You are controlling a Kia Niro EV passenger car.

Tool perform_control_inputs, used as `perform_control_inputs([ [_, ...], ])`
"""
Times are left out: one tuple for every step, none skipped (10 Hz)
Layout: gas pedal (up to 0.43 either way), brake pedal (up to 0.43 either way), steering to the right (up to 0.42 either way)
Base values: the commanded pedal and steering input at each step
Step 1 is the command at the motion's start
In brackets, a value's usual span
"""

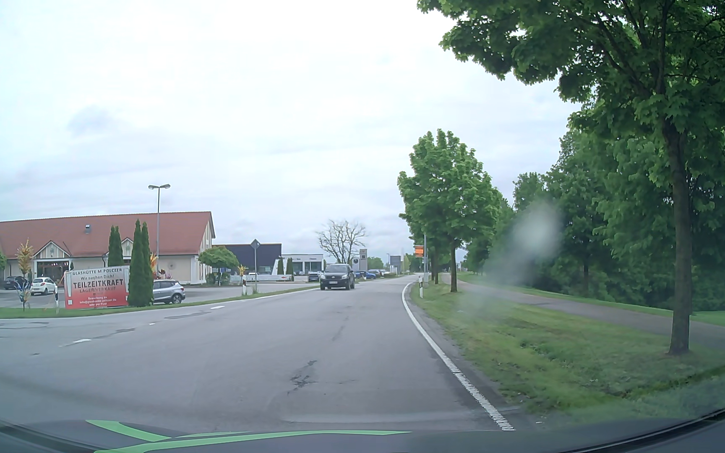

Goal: Follow the waypoints while adhering to traffic rules and regulations

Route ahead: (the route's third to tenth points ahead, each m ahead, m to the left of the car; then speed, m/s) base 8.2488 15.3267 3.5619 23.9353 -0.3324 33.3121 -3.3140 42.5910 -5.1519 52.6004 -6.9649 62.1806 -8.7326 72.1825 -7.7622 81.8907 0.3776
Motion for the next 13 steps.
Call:
perform_control_inputs([
  [0.000, 0.085, 0.004],
  [0.000, 0.091, 0.003],
  [0.000, 0.091, 0.002],
  [0.000, 0.067, -0.001],
  [0.000, 0.000, -0.004],
  [0.000, 0.000, -0.009],
  [0.000, 0.000, -0.014],
  [0.000, 0.000, -0.017],
  [0.000, 0.000, -0.021],
  [0.000, 0.000, -0.025],
  [0.000, 0.000, -0.030],
  [0.000, 0.000, -0.038],
  [0.000, 0.000, -0.053],
])
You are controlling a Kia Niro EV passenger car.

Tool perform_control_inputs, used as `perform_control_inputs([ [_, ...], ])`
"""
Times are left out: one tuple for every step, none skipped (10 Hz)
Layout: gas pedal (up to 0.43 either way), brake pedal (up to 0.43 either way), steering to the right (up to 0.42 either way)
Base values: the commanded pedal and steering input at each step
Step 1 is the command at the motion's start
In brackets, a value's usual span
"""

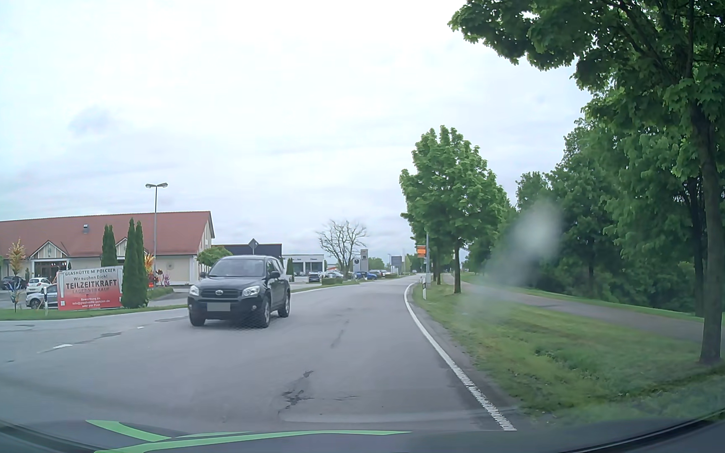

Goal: Follow the waypoints while adhering to traffic rules and regulations

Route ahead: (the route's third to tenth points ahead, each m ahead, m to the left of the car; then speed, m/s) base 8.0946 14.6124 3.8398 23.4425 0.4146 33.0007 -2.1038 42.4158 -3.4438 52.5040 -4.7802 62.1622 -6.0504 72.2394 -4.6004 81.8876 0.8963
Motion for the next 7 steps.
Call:
perform_control_inputs([
  [0.000, 0.000, -0.069],
  [0.079, 0.000, -0.092],
  [0.110, 0.000, -0.119],
  [0.130, 0.000, -0.141],
  [0.169, 0.000, -0.175],
  [0.189, 0.000, -0.207],
  [0.197, 0.000, -0.243],
])
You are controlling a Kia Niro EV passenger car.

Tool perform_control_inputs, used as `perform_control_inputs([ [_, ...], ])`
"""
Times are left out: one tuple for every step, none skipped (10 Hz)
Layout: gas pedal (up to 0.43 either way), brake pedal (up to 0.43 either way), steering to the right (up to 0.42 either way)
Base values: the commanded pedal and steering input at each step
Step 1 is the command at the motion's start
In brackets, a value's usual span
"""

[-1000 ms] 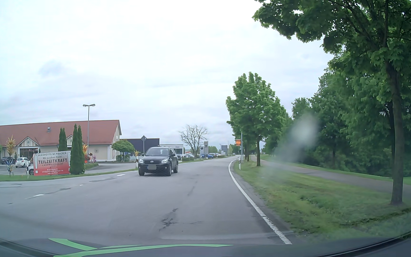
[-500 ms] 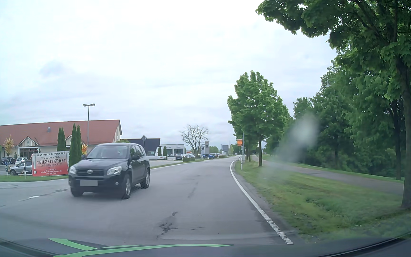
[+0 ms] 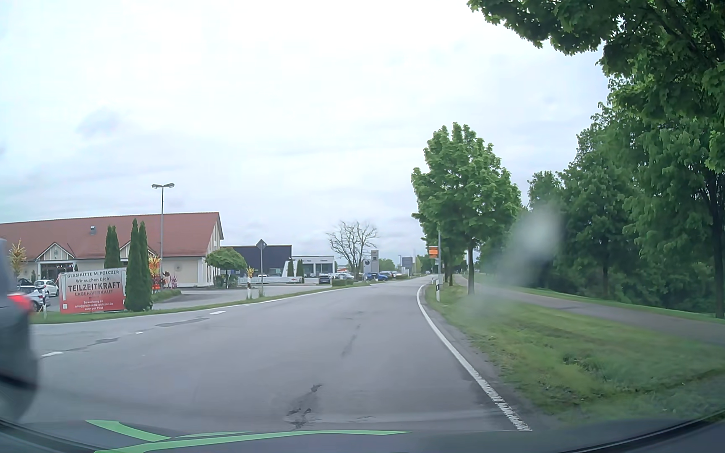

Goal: Follow the waypoints while adhering to traffic rules and regulations

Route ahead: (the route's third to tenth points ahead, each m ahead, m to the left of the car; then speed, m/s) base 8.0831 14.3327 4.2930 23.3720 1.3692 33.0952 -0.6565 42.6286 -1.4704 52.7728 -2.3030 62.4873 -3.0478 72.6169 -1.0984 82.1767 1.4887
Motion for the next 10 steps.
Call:
perform_control_inputs([
  [0.209, 0.000, -0.274],
  [0.228, 0.000, -0.312],
  [0.248, 0.000, -0.359],
  [0.248, 0.000, -0.396],
  [0.260, 0.000, -0.448],
  [0.268, 0.000, -0.481],
  [0.268, 0.000, -0.490],
  [0.268, 0.000, -0.503],
  [0.268, 0.000, -0.522],
  [0.268, 0.000, -0.539],
])
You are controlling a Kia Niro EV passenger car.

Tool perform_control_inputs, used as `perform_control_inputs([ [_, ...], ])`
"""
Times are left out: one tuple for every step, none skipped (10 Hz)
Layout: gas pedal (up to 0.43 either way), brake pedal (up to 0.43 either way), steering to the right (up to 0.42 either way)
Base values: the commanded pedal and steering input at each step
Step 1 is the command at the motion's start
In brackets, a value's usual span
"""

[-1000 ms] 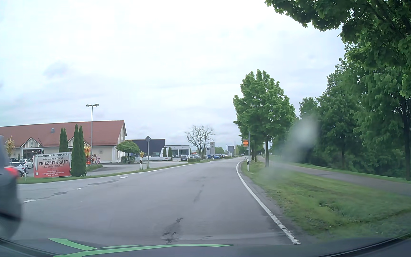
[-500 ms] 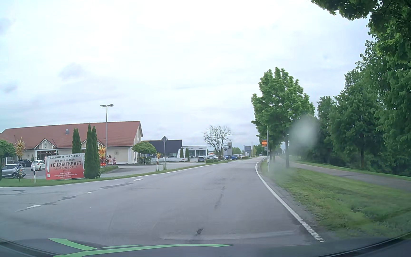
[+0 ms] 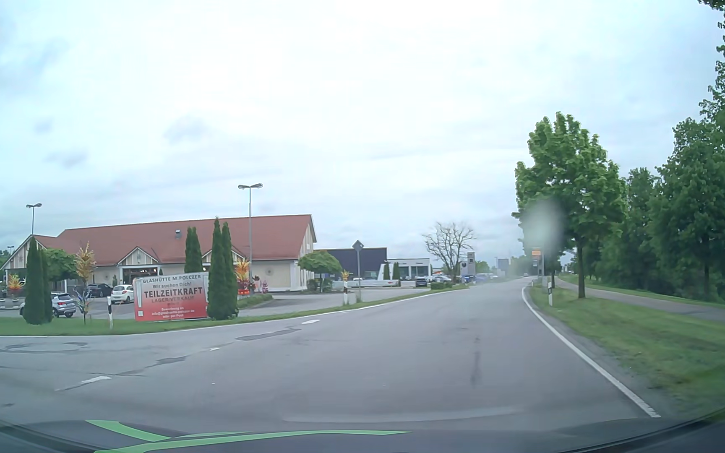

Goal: Follow the waypoints while adhering to traffic rules and regulations

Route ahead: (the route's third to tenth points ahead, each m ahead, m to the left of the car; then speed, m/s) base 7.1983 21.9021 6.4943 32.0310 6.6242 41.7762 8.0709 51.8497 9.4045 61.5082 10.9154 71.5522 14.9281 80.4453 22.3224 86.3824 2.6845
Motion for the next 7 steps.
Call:
perform_control_inputs([
  [0.280, 0.000, -0.562],
  [0.280, 0.000, -0.584],
  [0.280, 0.000, -0.596],
  [0.287, 0.000, -0.601],
  [0.287, 0.000, -0.601],
  [0.287, 0.000, -0.601],
  [0.299, 0.000, -0.599],
])
